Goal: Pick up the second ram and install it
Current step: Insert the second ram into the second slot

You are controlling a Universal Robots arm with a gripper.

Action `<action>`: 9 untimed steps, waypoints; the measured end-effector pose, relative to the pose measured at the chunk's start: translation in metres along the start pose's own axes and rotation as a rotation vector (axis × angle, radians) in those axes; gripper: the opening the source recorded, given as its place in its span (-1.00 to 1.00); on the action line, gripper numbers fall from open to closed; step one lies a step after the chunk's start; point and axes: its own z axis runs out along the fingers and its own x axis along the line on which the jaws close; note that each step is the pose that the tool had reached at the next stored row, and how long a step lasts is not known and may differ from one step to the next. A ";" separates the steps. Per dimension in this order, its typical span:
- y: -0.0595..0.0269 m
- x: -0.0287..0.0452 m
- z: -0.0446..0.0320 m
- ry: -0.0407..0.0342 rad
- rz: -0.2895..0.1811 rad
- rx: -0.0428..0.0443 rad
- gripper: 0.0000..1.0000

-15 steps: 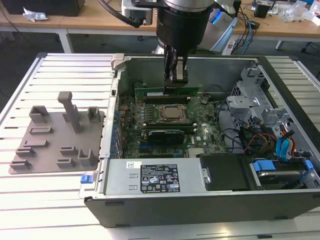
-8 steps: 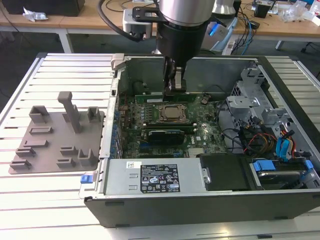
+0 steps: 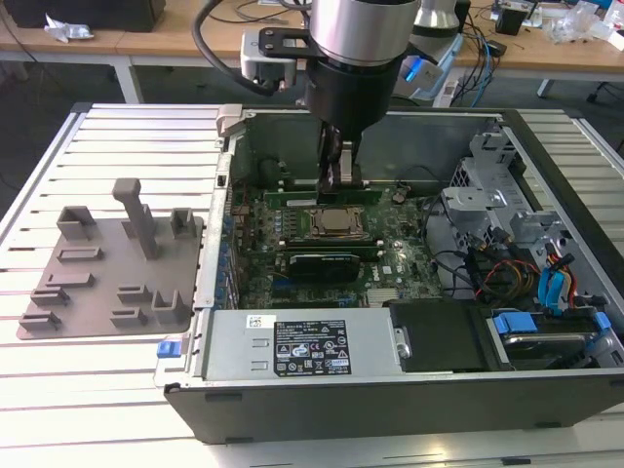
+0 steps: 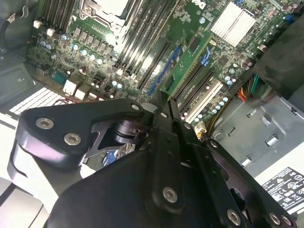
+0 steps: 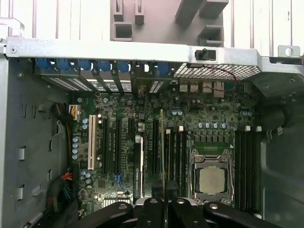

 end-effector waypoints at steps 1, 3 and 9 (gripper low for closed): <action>0.0000 0.0001 0.0010 0.0000 0.000 0.0000 -0.73; -0.0002 0.0004 0.0053 0.0000 0.000 0.0000 -0.73; -0.0007 0.0011 0.0158 0.0000 0.000 0.0000 -0.73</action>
